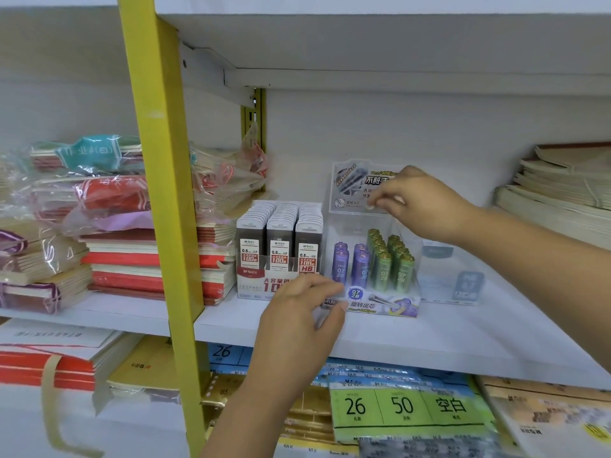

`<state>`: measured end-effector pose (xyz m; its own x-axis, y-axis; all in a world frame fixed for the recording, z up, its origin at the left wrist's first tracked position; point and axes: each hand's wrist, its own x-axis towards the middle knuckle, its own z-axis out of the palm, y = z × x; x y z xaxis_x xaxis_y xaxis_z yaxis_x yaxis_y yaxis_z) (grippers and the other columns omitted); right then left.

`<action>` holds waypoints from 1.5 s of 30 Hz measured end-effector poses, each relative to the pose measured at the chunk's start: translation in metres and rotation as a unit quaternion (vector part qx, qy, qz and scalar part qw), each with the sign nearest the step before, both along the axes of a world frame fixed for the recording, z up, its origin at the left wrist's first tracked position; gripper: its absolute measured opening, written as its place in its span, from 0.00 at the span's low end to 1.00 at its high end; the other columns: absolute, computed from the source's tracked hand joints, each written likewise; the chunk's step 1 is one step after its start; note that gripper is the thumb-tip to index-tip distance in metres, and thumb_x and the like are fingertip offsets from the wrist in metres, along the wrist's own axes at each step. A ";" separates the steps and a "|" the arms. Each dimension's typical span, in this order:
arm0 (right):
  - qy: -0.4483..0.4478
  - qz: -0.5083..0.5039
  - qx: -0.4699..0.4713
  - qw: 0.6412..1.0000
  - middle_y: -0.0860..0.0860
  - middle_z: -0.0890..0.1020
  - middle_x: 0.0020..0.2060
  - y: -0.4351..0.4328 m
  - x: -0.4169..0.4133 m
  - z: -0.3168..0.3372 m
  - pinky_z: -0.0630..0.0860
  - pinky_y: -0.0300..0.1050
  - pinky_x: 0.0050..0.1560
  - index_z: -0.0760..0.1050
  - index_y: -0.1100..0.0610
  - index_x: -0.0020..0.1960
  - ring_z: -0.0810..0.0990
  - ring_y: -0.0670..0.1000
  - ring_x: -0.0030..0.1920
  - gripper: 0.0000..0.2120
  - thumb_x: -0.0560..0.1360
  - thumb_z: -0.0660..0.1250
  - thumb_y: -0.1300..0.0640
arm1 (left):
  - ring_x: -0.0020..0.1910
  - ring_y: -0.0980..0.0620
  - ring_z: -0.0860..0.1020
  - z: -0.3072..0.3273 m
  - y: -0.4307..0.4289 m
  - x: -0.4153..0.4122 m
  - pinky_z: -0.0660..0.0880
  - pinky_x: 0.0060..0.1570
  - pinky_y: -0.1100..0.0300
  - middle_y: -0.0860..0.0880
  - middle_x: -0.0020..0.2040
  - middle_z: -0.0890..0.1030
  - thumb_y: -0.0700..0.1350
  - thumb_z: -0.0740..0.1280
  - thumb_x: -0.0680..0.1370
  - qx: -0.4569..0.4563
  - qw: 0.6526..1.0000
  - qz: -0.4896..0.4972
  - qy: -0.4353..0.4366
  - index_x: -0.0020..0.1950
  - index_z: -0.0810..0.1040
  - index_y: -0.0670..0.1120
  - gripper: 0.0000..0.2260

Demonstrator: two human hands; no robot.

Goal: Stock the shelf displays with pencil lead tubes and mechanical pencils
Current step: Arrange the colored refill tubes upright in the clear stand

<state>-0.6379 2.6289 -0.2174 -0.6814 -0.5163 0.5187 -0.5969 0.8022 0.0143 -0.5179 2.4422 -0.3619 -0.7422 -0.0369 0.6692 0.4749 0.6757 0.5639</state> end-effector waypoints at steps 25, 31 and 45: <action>-0.609 -0.181 -0.224 0.739 0.49 0.69 0.70 0.113 0.241 -0.486 0.68 0.41 0.57 0.53 0.45 0.76 0.76 0.49 0.59 0.31 0.79 0.64 0.48 | 0.69 0.50 0.71 -0.392 0.101 0.101 0.68 0.65 0.62 0.46 0.73 0.71 0.43 0.73 0.77 0.103 0.759 -0.072 -0.638 0.76 0.66 0.47 0.29; -0.621 -0.204 -0.293 0.698 0.47 0.76 0.51 0.117 0.245 -0.496 0.76 0.51 0.57 0.58 0.39 0.71 0.79 0.50 0.48 0.26 0.80 0.62 0.58 | 0.75 0.47 0.64 -0.423 0.113 0.078 0.62 0.75 0.53 0.45 0.77 0.63 0.43 0.74 0.76 0.066 0.768 -0.080 -0.632 0.78 0.62 0.48 0.34; -0.632 -0.193 -0.334 0.672 0.45 0.76 0.48 0.123 0.245 -0.509 0.79 0.49 0.47 0.58 0.31 0.65 0.80 0.48 0.44 0.26 0.79 0.64 0.57 | 0.70 0.41 0.63 -0.472 0.126 0.061 0.61 0.73 0.49 0.46 0.75 0.64 0.43 0.76 0.72 -0.118 0.818 -0.081 -0.557 0.76 0.68 0.51 0.34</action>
